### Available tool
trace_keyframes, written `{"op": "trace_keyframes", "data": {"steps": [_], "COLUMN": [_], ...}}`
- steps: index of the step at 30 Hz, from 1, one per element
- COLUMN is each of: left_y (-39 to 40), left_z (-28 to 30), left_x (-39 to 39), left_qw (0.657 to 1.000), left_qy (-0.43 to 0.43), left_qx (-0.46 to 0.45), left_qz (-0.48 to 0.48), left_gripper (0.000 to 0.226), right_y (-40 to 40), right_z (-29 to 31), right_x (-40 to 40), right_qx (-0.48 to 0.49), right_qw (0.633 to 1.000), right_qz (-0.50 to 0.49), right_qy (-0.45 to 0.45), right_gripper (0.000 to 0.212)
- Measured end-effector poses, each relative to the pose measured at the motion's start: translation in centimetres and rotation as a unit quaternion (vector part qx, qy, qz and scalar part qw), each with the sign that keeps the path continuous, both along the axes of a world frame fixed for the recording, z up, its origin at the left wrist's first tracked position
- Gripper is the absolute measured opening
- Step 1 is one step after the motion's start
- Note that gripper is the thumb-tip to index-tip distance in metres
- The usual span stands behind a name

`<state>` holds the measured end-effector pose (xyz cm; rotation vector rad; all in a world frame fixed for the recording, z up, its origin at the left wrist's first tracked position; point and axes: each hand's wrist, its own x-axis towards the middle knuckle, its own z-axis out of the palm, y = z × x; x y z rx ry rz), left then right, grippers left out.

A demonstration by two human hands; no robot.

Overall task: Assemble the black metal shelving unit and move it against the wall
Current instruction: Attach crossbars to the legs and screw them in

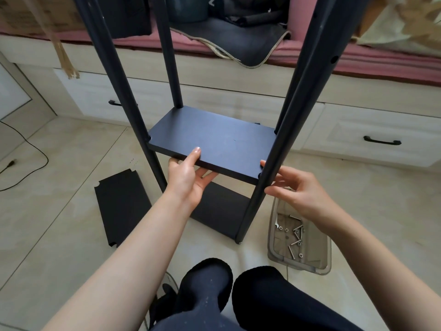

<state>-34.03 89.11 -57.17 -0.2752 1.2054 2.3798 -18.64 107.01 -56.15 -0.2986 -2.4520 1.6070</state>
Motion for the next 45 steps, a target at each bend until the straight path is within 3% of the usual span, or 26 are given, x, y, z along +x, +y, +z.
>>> {"op": "trace_keyframes", "data": {"steps": [9,11,13,15,17,20,24,26,27,32,36,39,42,45], "left_y": [-0.3,-0.3,-0.4,-0.7,-1.0,-0.4,1.1,1.5,1.6,1.2,1.4,1.0,1.1,1.7], "left_z": [0.4,0.7,0.7,0.5,0.4,0.1,-0.2,-0.5,-0.7,-1.7,-1.9,-1.4,-0.8,-0.5], "left_x": [0.7,0.8,1.2,1.9,2.9,3.5,4.1,4.2,4.1,3.6,3.8,4.1,4.6,5.5], "left_qw": [0.999,0.998,0.977,0.915,0.828,0.680,0.532,0.464,0.448,0.437,0.440,0.449,0.432,0.435], "left_qy": [0.025,0.022,0.035,0.152,0.356,0.569,0.655,0.686,0.698,0.743,0.744,0.723,0.694,0.669], "left_qx": [-0.009,-0.058,-0.199,-0.346,-0.401,-0.460,-0.506,-0.530,-0.533,-0.505,-0.500,-0.512,-0.552,-0.580], "left_qz": [-0.019,0.007,0.068,0.142,0.166,0.036,-0.177,-0.182,-0.165,-0.056,-0.057,-0.115,-0.166,-0.160], "left_gripper": [0.039,0.043,0.055,0.061,0.053,0.040,0.064,0.067,0.064,0.046,0.048,0.057,0.079,0.086], "right_y": [0.6,0.6,0.6,0.8,0.9,1.1,1.1,1.2,1.3,1.2,1.1,1.2,1.6,1.9], "right_z": [0.5,0.6,0.6,0.6,0.6,0.7,0.9,0.9,0.9,0.7,0.5,0.5,0.4,0.6], "right_x": [0.1,0.2,0.2,0.2,0.2,0.0,-0.1,-0.1,-0.1,0.0,0.0,0.0,-0.1,-0.2], "right_qx": [0.003,-0.005,-0.017,-0.040,-0.050,-0.054,-0.087,-0.093,-0.093,-0.080,-0.073,-0.073,-0.070,-0.076], "right_qw": [1.000,1.000,1.000,0.999,0.999,0.998,0.996,0.995,0.995,0.996,0.997,0.997,0.997,0.996], "right_qz": [-0.007,-0.008,-0.008,-0.008,-0.007,0.001,0.025,0.034,0.038,0.040,0.038,0.025,-0.009,-0.016], "right_qy": [-0.009,-0.009,-0.012,-0.014,-0.017,-0.023,-0.018,-0.016,-0.014,-0.002,0.000,-0.009,-0.018,-0.036], "right_gripper": [0.059,0.060,0.057,0.053,0.050,0.048,0.047,0.047,0.048,0.049,0.054,0.057,0.064,0.075]}}
